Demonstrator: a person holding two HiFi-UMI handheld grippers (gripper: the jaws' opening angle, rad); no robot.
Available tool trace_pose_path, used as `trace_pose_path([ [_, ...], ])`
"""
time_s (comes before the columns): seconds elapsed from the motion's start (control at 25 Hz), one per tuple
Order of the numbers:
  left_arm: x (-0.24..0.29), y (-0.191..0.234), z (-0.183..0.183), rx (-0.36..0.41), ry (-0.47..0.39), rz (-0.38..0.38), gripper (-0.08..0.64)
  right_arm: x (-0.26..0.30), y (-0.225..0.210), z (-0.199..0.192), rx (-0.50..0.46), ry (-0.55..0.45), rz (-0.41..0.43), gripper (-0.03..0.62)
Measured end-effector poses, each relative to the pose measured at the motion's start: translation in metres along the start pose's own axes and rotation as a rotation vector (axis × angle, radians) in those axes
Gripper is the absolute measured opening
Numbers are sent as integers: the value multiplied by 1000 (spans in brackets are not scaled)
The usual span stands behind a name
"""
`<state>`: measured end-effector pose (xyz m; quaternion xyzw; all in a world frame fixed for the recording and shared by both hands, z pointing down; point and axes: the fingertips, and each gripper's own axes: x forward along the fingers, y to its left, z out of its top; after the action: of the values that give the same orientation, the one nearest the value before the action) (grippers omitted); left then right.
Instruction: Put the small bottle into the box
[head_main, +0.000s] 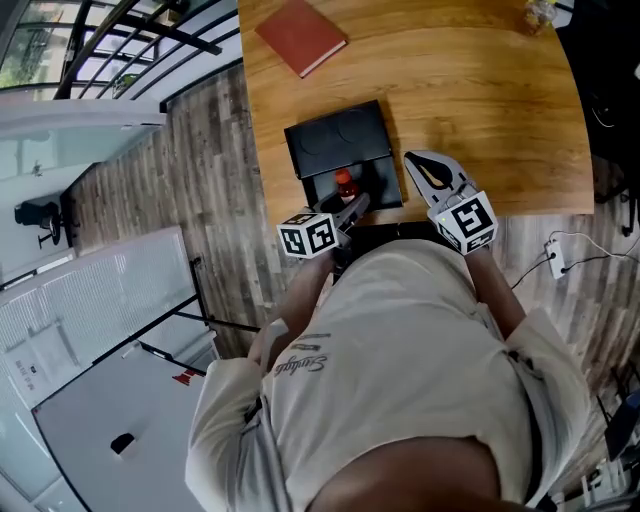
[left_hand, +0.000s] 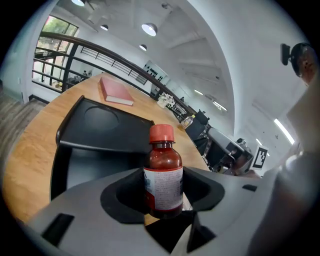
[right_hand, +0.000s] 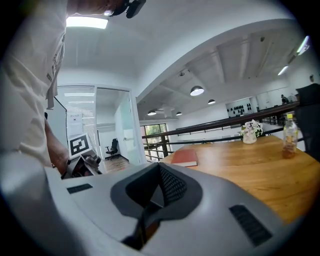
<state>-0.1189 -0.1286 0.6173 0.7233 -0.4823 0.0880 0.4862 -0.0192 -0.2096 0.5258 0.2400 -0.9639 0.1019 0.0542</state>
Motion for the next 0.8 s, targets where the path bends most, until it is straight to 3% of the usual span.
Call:
trace_pose_path([
  [0.24,10,15,-15,-50,55,41,227,-5,1,-3,-4,-2,19,-5],
  [0.6,23,46,-40,-67,210,204,227,-14,9,-6,28,3,47,-5],
  [0.8,34,56,-45,-93,275,257,227,-13,3,-16,56,16,36,-5],
])
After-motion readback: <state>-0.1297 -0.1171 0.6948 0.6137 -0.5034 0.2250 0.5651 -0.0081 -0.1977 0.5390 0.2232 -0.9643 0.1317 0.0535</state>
